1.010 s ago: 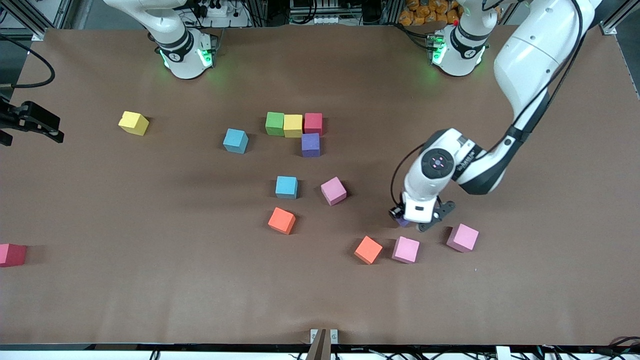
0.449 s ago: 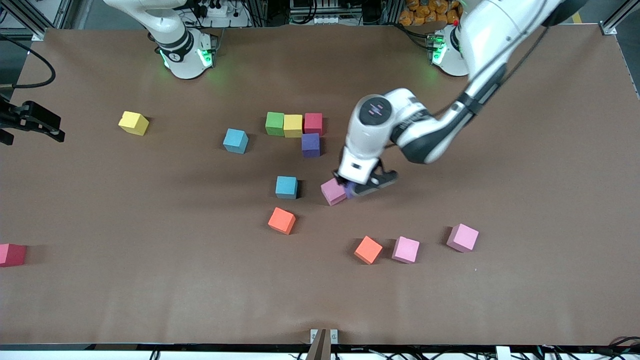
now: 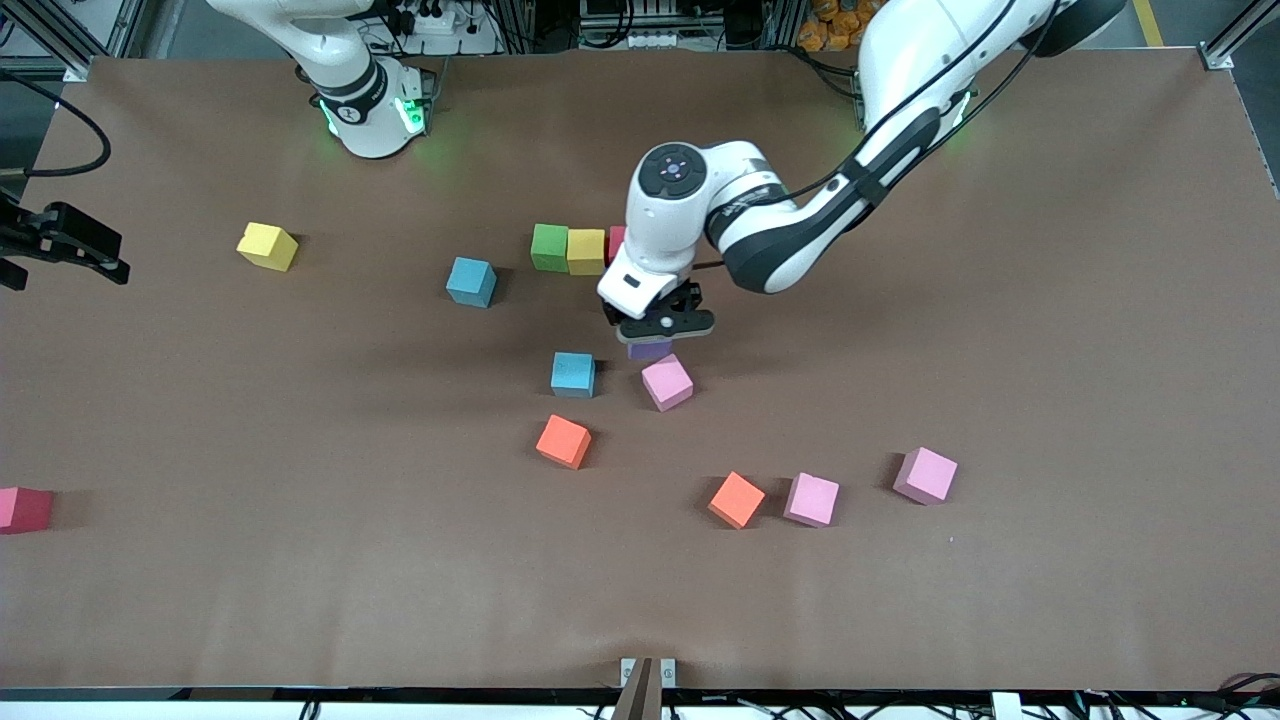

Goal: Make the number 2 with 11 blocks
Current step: 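Carry the purple cube toward the placed purple cube with the left gripper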

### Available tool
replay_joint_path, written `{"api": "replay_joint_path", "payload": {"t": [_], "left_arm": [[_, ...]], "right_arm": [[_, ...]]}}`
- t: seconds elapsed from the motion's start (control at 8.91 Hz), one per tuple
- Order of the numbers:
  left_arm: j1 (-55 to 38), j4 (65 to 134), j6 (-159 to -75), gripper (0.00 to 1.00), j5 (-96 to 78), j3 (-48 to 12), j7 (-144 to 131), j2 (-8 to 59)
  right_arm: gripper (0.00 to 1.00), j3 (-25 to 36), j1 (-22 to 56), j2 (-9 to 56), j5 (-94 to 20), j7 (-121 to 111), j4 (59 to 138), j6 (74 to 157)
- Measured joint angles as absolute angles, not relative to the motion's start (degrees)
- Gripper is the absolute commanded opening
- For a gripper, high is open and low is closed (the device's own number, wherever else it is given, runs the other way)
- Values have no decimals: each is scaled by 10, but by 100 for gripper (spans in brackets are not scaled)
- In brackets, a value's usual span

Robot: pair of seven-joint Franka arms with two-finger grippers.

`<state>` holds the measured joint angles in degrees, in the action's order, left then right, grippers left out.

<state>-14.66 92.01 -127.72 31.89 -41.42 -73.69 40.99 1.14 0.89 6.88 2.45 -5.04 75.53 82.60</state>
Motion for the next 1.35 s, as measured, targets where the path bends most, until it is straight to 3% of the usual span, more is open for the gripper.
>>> {"api": "replay_joint_path", "payload": {"t": [0.34, 1.35], "left_arm": [[-208, 868, -1271, 0, 318, -362, -732, 458], [-242, 842, -1266, 0, 318, -348, -732, 496]], "right_arm": [[100, 12, 9, 69, 25, -50, 755, 826], [100, 12, 7, 69, 24, -50, 755, 826]]}}
